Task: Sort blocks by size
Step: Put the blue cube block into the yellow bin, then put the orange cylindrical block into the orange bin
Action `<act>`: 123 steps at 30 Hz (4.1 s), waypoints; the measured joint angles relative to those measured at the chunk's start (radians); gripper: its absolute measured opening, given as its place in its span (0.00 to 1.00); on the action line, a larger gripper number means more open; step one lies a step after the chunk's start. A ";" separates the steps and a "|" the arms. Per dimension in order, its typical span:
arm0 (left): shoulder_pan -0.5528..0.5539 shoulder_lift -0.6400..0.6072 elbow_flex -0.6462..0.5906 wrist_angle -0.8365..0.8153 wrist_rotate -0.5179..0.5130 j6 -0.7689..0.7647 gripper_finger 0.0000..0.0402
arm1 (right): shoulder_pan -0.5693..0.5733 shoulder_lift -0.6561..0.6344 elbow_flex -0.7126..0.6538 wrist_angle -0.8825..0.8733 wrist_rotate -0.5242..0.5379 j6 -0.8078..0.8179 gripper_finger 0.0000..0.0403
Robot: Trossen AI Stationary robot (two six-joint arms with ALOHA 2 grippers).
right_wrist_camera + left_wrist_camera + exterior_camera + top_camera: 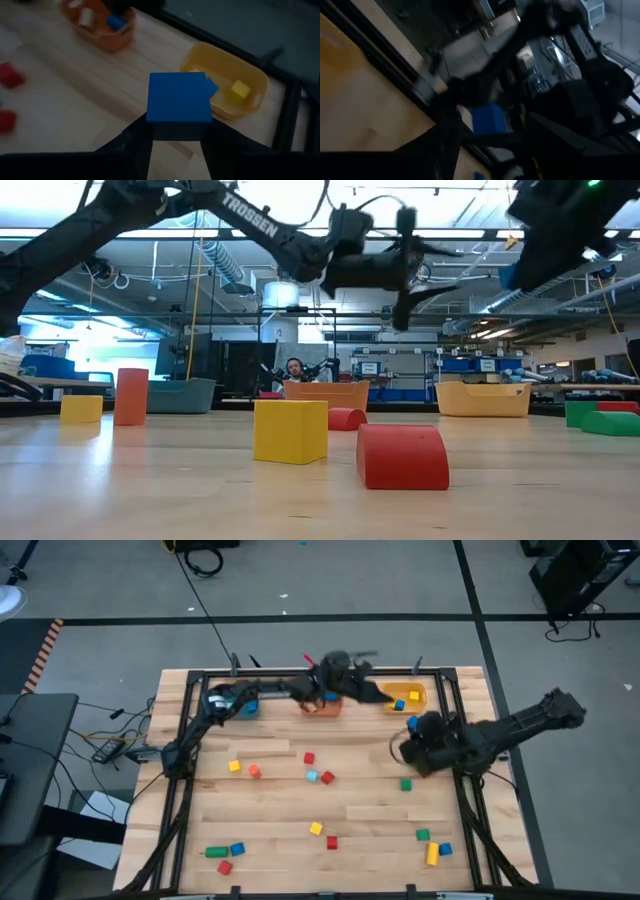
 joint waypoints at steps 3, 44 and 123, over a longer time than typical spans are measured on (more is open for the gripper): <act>0.077 0.000 0.000 -0.016 0.042 0.054 0.56 | -0.137 0.000 0.000 0.115 -0.075 -0.105 0.39; 0.327 -0.481 -0.371 -0.717 -0.282 0.900 0.51 | -1.078 0.399 -0.001 0.625 -0.626 -0.544 0.55; -0.459 -1.096 -0.918 -0.801 -0.916 0.403 0.51 | 0.031 0.072 -0.128 0.136 -0.648 -0.137 0.45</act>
